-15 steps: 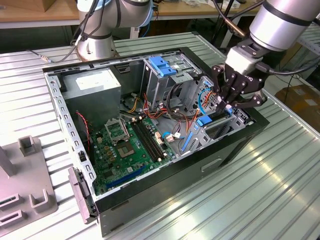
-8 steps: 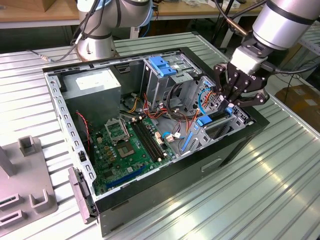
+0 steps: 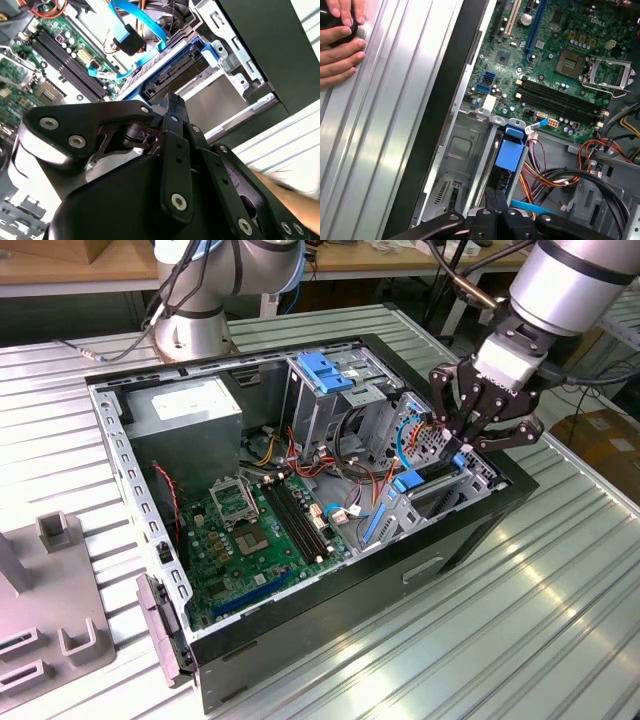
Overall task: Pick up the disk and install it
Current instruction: 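Insert the first disk wire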
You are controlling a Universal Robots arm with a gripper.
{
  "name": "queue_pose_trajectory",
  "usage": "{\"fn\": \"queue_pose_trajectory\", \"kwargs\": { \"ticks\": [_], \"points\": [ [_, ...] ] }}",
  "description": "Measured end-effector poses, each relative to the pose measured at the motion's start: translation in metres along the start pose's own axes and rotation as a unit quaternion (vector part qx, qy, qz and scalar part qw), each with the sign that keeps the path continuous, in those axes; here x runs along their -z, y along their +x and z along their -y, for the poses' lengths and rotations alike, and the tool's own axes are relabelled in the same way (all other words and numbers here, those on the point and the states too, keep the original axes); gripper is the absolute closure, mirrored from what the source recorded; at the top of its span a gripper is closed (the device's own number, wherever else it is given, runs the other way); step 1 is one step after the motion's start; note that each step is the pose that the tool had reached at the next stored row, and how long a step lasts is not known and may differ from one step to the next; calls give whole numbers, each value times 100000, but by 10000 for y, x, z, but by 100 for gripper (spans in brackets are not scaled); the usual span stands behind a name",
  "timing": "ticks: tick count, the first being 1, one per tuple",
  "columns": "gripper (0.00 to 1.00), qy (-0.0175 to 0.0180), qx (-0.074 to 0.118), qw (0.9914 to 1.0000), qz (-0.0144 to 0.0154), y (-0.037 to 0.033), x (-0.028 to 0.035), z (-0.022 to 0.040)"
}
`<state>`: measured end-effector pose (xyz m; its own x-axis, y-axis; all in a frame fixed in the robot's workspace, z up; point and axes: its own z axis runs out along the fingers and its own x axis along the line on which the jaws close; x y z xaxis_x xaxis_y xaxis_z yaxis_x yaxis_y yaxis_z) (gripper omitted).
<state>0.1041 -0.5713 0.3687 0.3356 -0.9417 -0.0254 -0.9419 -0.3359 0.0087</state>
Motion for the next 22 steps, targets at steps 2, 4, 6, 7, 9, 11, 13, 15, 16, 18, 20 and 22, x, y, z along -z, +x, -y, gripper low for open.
{"fn": "queue_pose_trajectory", "kwargs": {
  "ticks": [2,4,6,7,9,11,13,15,16,18,20,22],
  "points": [
    [89,-41,1580,99988,-13,5,0,15],
    [89,-61,2412,99971,-22,10,1,29],
    [89,-84,3264,99947,-29,20,1,56],
    [89,-86,3386,99943,-30,24,1,68],
    [89,-93,3615,99935,-32,32,2,91],
    [89,-102,3853,99926,-42,36,7,104],
    [89,-109,4205,99911,-39,40,15,116],
    [89,-113,4537,99897,-34,44,26,128],
    [89,-119,4746,99887,-36,47,33,136],
    [89,-136,5245,99862,-47,54,52,158],
    [89,-150,5801,99831,-54,61,69,181],
    [89,-157,6257,99804,-50,68,82,201]
  ]
}}
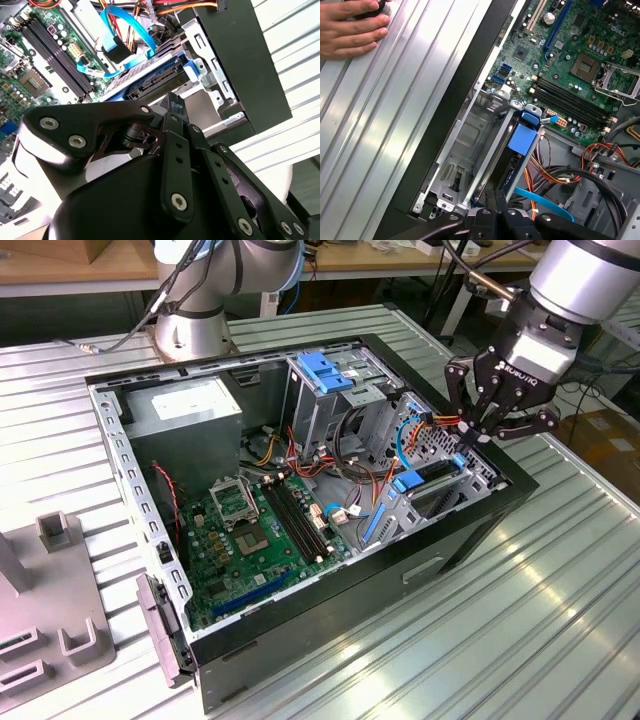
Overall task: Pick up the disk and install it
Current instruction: 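Insert the first disk wire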
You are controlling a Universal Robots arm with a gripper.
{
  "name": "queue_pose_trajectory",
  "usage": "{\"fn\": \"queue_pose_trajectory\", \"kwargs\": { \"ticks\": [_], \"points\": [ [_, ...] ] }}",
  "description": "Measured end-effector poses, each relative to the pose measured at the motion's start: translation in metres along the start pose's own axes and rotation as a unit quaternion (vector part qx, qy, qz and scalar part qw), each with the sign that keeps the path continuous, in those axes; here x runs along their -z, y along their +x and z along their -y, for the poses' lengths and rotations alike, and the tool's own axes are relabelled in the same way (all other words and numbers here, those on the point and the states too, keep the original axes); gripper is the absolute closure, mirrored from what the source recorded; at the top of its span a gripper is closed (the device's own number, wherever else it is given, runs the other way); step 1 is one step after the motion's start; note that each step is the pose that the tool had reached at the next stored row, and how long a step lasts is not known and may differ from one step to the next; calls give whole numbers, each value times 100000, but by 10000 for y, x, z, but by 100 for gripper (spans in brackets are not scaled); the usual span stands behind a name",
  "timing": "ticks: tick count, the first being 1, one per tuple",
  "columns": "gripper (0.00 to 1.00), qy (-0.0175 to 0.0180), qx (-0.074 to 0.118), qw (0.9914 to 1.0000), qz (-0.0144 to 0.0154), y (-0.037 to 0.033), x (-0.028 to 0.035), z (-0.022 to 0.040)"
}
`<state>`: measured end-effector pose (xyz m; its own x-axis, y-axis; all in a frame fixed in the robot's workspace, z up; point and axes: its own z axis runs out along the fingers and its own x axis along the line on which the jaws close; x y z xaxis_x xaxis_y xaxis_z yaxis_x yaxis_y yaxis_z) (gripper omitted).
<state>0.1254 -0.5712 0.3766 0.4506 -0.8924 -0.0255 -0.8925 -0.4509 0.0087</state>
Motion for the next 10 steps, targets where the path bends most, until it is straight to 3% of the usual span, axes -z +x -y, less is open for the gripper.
{"fn": "queue_pose_trajectory", "kwargs": {
  "ticks": [10],
  "points": [
    [89,-75,3225,99948,-35,39,8,79]
  ]
}}
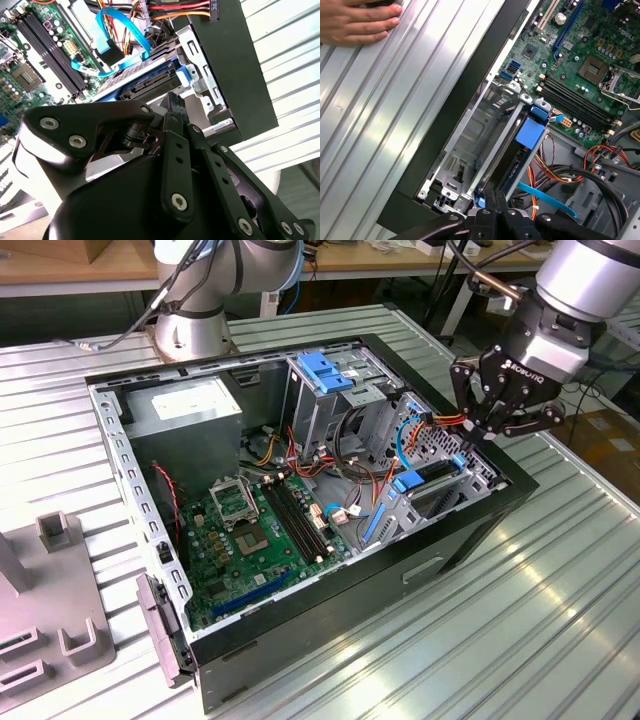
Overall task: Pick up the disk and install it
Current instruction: 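Insert the first disk wire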
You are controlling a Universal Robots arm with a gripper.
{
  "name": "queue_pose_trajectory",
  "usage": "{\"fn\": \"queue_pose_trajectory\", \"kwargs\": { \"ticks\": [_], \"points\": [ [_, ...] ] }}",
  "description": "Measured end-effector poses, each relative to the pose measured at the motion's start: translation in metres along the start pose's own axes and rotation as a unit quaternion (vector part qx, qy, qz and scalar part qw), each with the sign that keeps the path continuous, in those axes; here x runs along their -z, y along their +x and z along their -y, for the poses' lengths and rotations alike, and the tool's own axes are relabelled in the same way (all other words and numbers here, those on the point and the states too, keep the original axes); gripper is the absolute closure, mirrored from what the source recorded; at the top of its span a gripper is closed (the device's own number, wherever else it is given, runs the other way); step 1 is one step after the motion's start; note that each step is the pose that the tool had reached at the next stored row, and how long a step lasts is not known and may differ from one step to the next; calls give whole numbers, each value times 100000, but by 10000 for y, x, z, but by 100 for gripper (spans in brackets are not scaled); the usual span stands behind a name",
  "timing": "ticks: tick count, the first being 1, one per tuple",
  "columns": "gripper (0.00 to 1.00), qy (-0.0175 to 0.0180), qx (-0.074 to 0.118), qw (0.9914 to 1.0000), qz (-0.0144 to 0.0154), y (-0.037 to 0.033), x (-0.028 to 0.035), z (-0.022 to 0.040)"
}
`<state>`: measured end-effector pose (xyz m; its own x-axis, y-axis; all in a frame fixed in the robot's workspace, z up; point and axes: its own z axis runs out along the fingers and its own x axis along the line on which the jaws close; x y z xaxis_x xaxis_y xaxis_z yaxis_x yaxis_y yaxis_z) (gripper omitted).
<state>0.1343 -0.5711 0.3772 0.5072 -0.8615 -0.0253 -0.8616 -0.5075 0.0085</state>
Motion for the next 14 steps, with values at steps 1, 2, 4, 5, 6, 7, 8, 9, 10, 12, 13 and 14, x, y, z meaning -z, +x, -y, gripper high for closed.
{"fn": "queue_pose_trajectory", "kwargs": {
  "ticks": [1,2,4,5,6,7,8,9,10,12,13,14],
  "points": [
    [89,2,278,100000,-9,2,0,5],
    [89,7,626,99998,-24,5,0,10],
    [89,87,1321,99991,-82,7,0,17],
    [89,130,1600,99987,-113,8,0,20],
    [89,148,1953,99981,-134,10,0,24],
    [89,149,2252,99974,-139,11,0,26],
    [89,146,2606,99966,-152,11,0,26],
    [89,142,2897,99958,-158,9,-1,27],
    [89,119,3255,99947,-191,8,0,29],
    [89,72,4044,99918,-240,6,0,32],
    [89,56,4428,99902,-254,5,0,34],
    [89,50,4643,99892,-258,5,0,36]
  ]
}}
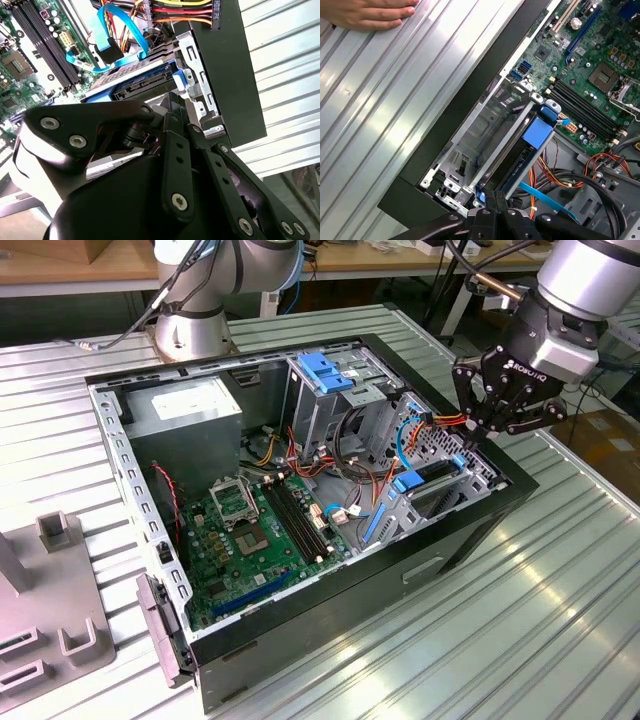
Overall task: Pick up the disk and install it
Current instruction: 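Insert the first disk wire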
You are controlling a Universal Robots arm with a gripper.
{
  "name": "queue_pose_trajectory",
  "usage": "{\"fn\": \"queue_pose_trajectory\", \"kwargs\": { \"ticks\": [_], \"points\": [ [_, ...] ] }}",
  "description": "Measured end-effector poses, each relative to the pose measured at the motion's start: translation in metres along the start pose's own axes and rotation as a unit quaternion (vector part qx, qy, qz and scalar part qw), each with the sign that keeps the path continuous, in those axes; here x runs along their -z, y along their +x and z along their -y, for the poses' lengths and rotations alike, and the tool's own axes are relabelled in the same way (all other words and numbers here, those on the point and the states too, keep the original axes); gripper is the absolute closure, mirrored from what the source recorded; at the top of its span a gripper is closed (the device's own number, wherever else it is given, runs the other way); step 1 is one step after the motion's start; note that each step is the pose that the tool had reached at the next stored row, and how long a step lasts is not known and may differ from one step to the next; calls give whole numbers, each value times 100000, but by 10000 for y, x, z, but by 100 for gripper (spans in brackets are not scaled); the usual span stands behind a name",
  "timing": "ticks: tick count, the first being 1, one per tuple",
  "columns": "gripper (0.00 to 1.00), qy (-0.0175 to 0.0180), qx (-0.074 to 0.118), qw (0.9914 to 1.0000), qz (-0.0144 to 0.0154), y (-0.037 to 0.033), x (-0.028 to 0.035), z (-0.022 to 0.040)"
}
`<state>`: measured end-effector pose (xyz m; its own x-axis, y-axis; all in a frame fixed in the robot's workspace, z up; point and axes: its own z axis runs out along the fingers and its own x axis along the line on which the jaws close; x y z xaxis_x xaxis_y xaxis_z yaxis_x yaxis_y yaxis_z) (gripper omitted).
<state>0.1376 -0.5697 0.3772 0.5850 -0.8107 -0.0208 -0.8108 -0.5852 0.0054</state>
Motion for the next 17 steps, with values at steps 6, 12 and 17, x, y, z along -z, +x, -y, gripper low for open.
{"fn": "queue_pose_trajectory", "kwargs": {
  "ticks": [6,12,17],
  "points": [
    [89,-50,1537,99988,-34,1,0,13],
    [82,-98,3338,99944,-57,5,1,33],
    [75,-114,4215,99911,-60,10,0,41]
  ]
}}
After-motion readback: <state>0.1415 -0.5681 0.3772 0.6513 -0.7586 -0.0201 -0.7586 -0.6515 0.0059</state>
